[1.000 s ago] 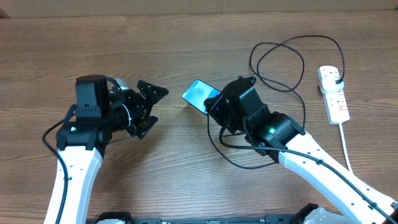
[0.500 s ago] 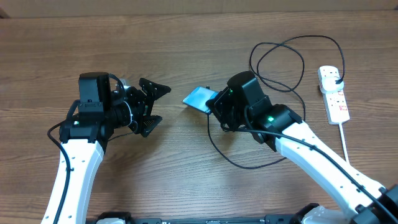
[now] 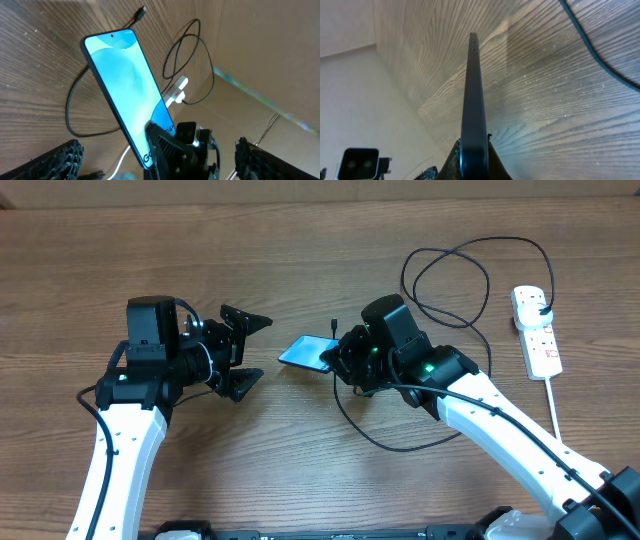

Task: Plug charger to phone and switch on socket
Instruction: 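Bring the phone in the right gripper toward the left gripper, then grasp the phone with the left gripper and release the right gripper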

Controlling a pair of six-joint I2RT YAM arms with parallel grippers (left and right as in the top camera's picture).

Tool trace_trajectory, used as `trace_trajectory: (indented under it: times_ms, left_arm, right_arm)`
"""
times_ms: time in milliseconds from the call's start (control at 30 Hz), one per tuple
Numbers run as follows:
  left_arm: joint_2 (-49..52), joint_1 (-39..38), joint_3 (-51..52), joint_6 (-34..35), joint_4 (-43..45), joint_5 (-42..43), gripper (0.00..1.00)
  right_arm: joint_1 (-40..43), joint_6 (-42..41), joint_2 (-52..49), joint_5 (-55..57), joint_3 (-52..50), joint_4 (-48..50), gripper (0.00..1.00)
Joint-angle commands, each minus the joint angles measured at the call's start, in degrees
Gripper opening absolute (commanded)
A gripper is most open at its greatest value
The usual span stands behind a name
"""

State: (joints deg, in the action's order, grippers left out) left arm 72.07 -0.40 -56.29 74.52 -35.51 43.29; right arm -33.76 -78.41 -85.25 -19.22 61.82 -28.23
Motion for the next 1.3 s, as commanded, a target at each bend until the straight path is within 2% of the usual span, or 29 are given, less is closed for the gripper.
trace_trajectory:
  times_ms: [0,233,333,467,667,767,967,1167,1267]
  left_arm:
    - [0.20,0.00,0.28,2.89,0.20,-1.16,1.00]
    - [0.22,0.00,0.28,4.81,-0.04,-1.73,0.97]
    - [0.22,0.00,0.28,6.58,-0.20,-1.73,0.89]
    - [0.24,0.00,0.28,9.01,-0.20,-1.79,0.83]
    - [0.24,0.00,0.28,9.99,-0.20,-2.01,0.72]
    - [0.24,-0.02,0.28,9.99,-0.17,-2.05,0.61]
    - [0.24,-0.76,0.28,10.86,-0.17,-3.15,0.61]
    - [0.24,-2.45,0.28,14.60,-0.13,-6.58,0.53]
    - [0.24,-3.17,0.28,16.00,0.35,-7.65,0.44]
  right_arm:
    - [0.09,-1.33,0.48,-3.23,1.51,1.18,0.04]
    - [0.09,-1.84,0.46,-1.46,1.51,8.15,0.04]
    - [0.07,-5.14,0.46,-1.44,1.51,10.62,0.04]
    - [0.07,-8.63,0.46,-1.60,1.51,11.47,0.04]
    - [0.07,-14.82,0.46,-7.48,1.51,12.66,0.04]
    - [0.02,-16.20,0.46,-10.10,1.51,14.21,0.04]
    - [-0.28,-19.34,0.46,-13.53,1.51,17.22,0.04]
    - [-2.36,-22.32,0.46,-15.41,1.51,17.97,0.04]
    - [-3.85,-22.34,0.46,-15.39,1.51,17.97,0.04]
